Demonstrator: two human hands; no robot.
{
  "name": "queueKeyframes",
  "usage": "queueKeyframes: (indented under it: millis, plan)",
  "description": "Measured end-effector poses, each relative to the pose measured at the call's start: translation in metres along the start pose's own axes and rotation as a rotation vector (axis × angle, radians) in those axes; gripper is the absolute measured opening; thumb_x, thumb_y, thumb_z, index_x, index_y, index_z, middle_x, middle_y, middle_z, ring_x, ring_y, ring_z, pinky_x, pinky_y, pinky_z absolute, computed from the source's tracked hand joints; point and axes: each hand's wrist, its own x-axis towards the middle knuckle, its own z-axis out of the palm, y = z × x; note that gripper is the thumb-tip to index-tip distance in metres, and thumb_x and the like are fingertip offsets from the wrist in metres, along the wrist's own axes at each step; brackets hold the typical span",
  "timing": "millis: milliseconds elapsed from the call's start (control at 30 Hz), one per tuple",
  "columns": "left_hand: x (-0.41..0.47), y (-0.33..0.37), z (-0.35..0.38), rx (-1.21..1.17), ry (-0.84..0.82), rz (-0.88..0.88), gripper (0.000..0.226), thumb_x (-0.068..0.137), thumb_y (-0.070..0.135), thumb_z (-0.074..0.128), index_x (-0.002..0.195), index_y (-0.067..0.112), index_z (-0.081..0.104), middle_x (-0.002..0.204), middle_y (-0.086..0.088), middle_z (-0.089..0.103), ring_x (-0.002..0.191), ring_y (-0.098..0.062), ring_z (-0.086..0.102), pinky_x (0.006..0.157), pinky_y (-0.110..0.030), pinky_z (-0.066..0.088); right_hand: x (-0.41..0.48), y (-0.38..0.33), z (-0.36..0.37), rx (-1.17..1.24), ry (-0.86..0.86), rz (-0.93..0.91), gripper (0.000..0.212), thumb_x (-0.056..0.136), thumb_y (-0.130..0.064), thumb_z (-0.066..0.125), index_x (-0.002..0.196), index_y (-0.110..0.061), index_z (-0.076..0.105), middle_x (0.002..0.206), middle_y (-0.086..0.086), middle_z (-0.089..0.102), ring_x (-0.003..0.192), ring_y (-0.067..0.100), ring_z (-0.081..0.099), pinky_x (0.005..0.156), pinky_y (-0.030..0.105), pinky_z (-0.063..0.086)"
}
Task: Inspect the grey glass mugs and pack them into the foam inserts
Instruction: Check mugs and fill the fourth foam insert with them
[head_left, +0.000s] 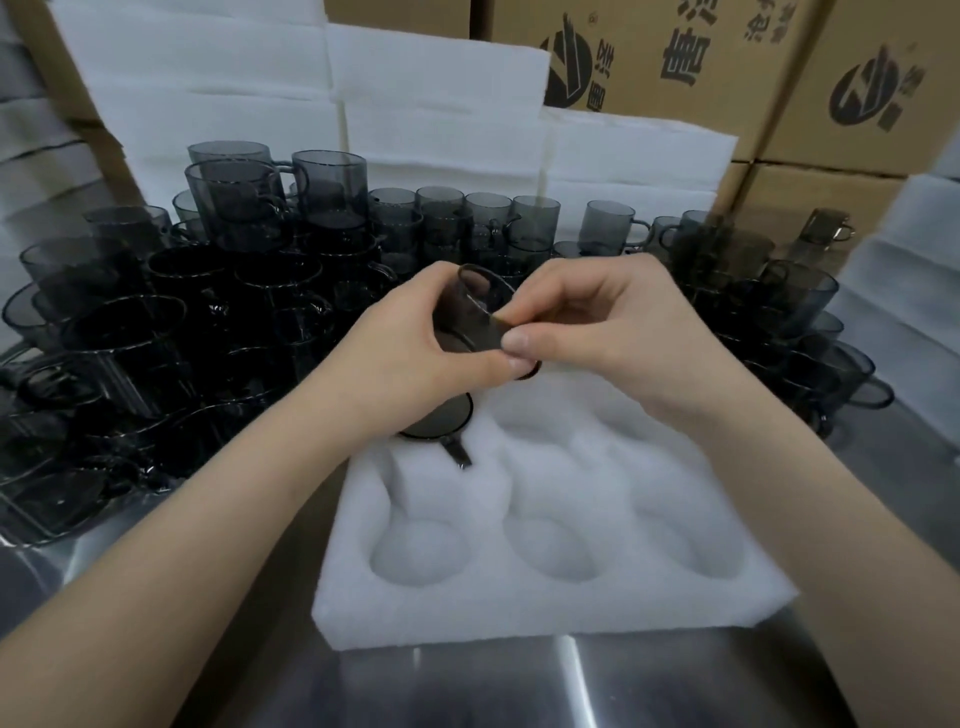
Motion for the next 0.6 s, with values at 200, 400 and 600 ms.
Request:
queueKeyframes:
  millis: [200, 400, 600]
  plan:
    - [0.009, 0.008, 0.002, -0.049, 0.051, 0.03, 0.051, 0.058, 0.045, 0.083, 0.099, 0.026, 0.061, 0.094, 0.006, 0.069, 0.09, -0.013, 0.067, 0.085, -0.039, 0.055, 0.003, 0.013, -0.006, 0.051, 0.124, -0.005, 0.048, 0.068, -0.008, 0.078, 0.11, -0.025, 0.064, 0.102, 0.002, 0.056, 0.065, 0.014, 0.058, 0.075, 0.035, 0.054]
    - [0.018, 0.003, 0.01, -0.04, 0.031, 0.065, 0.039, 0.067, 0.034, 0.086, 0.094, 0.032, 0.058, 0.09, 0.011, 0.066, 0.082, -0.001, 0.062, 0.073, -0.018, 0.049, 0.008, 0.028, -0.009, 0.225, 0.057, 0.106, 0.044, 0.07, -0.007, 0.074, 0.112, -0.015, 0.065, 0.09, 0.002, 0.065, 0.08, 0.021, 0.063, 0.075, 0.032, 0.054]
    - [0.012, 0.002, 0.016, 0.042, 0.052, 0.16, 0.041, 0.072, 0.031, 0.08, 0.102, 0.024, 0.054, 0.089, 0.012, 0.062, 0.08, 0.005, 0.056, 0.065, -0.006, 0.041, 0.008, 0.028, -0.008, 0.21, 0.042, 0.111, 0.044, 0.065, -0.007, 0.077, 0.104, -0.017, 0.06, 0.087, -0.002, 0.063, 0.07, 0.012, 0.059, 0.067, 0.027, 0.053]
